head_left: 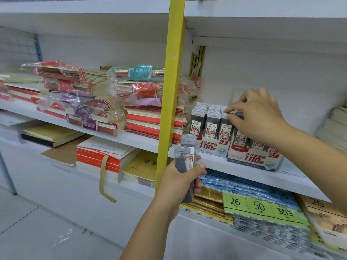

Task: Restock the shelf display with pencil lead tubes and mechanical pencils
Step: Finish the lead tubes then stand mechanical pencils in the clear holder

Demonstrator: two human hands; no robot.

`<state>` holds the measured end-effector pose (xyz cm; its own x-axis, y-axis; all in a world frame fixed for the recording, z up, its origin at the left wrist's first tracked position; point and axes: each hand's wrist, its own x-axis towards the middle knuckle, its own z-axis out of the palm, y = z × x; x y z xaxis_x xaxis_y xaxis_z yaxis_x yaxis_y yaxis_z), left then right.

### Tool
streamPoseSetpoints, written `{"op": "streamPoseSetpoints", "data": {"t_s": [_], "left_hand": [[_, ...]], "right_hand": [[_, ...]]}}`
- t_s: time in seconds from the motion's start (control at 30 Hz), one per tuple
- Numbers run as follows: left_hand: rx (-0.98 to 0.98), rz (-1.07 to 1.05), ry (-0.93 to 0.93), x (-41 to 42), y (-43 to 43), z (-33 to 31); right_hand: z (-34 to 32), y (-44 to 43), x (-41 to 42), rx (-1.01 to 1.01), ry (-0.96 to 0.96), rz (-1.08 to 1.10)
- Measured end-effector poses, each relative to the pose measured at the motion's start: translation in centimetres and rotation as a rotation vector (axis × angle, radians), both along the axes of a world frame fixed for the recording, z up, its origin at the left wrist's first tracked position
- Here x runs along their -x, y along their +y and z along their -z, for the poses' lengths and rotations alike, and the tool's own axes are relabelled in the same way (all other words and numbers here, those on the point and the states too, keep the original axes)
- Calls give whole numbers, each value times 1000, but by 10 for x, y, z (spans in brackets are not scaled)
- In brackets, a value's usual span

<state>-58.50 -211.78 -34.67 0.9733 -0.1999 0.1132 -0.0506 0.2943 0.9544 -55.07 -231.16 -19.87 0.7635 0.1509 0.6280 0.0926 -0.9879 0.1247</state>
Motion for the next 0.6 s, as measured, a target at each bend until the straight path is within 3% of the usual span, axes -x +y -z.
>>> {"op": "streamPoseSetpoints", "data": {"t_s": [0.07,0.13,0.23,0.33,0.6], "left_hand": [[-11,22,-11,1,0,-1],[-29,51,-28,2,1,-2],[-60,115,-59,6,0,-3],[-109,168,-70,10,-2,-3],[-101,159,-88,12,3,-2]], "right_hand": [[3,1,9,32,-89,-55],[12,7,24,-101,-81,-221],[32,24,46,-476,259,-407],[51,33,51,-646,464,-454],[47,8,51,-1062,388,-505]]}}
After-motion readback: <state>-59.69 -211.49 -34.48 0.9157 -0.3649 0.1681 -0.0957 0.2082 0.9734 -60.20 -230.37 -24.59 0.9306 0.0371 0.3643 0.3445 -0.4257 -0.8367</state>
